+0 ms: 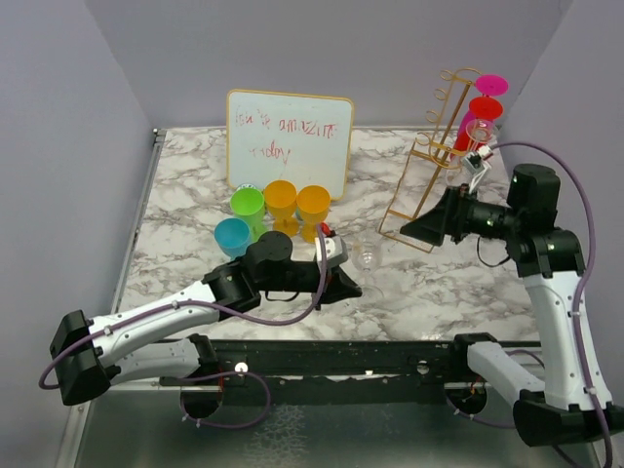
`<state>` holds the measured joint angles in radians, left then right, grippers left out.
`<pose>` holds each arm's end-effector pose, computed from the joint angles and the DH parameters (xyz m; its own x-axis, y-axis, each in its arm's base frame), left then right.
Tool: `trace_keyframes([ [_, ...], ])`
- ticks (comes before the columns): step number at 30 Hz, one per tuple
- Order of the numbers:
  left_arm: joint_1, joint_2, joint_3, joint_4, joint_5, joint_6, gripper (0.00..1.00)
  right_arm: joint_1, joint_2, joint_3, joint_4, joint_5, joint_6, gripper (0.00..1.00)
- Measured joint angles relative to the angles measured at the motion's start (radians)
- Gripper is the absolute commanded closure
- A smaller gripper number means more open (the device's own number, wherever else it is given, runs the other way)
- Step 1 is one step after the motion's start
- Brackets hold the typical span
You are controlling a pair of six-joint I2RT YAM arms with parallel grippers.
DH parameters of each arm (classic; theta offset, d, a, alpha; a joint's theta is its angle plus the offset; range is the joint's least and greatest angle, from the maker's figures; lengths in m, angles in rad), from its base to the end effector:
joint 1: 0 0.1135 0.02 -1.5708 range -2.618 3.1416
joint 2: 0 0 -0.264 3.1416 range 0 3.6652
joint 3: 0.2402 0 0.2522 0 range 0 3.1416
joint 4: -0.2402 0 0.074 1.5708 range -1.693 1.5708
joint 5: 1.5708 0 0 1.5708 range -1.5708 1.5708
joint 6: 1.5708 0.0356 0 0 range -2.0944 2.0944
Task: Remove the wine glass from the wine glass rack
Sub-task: Place the wine glass at the center of the board.
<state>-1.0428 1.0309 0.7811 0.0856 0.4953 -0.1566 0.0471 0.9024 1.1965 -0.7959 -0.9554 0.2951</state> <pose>0.1065 -0.2162 0.3203 -0.2367 0.1335 -0.9624 0.9712 0.0598 -0.2306 0.1548 0.0364 0.4036 -0.6756 0.1363 -0.7246 -0.5704 0.5261 0.6308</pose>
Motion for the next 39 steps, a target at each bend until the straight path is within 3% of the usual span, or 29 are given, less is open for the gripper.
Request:
trace_keyframes([
  [7, -0.035, -0.027, -0.037, -0.029, -0.093, 0.116, 1.0, 0.076, 0.165, 0.197, -0.056, 0.097, -0.048, 0.07],
  [12, -0.061, -0.07, -0.067, -0.045, -0.16, 0.218, 1.0, 0.332, 0.248, 0.261, -0.064, 0.254, -0.05, 0.12],
  [16, -0.076, -0.118, -0.104, -0.042, -0.164, 0.323, 1.0, 0.431, 0.34, 0.317, -0.084, 0.37, -0.061, 0.13],
  [23, -0.09, -0.164, -0.169, -0.043, -0.156, 0.482, 1.0, 0.462, 0.513, 0.408, -0.122, 0.393, -0.123, 0.15],
  [31, -0.091, -0.2, -0.202, -0.044, -0.163, 0.606, 1.0, 0.462, 0.589, 0.443, -0.138, 0.331, -0.179, 0.21],
  [39, -0.092, -0.203, -0.202, -0.066, -0.192, 0.696, 1.0, 0.462, 0.637, 0.47, -0.15, 0.251, -0.247, 0.36],
])
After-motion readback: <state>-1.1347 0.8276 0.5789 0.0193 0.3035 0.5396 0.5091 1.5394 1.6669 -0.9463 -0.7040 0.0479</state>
